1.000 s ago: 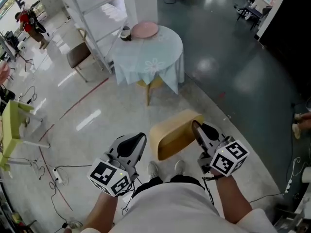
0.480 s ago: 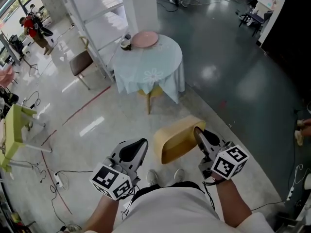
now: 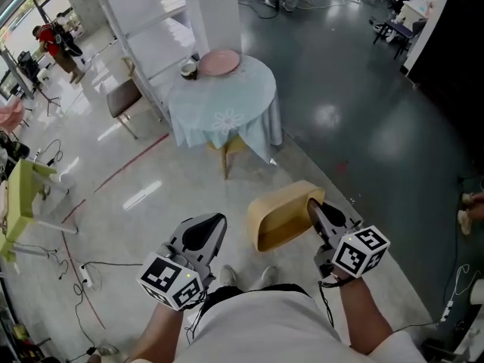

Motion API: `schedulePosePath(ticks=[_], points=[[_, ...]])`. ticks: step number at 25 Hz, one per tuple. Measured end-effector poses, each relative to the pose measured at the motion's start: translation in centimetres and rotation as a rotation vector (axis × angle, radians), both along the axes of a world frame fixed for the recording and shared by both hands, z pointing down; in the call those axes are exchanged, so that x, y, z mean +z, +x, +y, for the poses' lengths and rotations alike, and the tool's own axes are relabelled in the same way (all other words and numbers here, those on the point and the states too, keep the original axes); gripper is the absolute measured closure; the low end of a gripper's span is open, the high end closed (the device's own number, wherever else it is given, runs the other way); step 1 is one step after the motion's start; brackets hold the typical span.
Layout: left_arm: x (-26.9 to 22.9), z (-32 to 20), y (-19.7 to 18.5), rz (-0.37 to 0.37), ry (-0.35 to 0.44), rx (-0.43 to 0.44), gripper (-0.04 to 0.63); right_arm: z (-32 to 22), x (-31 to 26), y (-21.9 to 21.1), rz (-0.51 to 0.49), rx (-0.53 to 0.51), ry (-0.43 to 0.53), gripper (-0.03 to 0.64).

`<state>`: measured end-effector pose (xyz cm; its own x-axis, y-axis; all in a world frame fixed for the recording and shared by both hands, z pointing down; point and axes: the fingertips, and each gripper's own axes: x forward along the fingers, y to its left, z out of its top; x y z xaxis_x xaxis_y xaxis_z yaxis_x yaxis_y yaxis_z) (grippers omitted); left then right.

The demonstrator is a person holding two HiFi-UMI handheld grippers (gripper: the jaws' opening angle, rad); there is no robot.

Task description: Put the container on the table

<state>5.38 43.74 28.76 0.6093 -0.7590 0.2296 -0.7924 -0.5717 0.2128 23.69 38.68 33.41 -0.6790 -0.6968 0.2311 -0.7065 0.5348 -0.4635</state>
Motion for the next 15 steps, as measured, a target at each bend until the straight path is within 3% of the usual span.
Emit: schedulePosePath(ticks=[15], points=[[0.4, -0.8, 4.7, -0.019, -0.001, -0.028, 0.568, -0.7, 1.9, 4.7, 0.004, -0.037, -0.042, 0.592]])
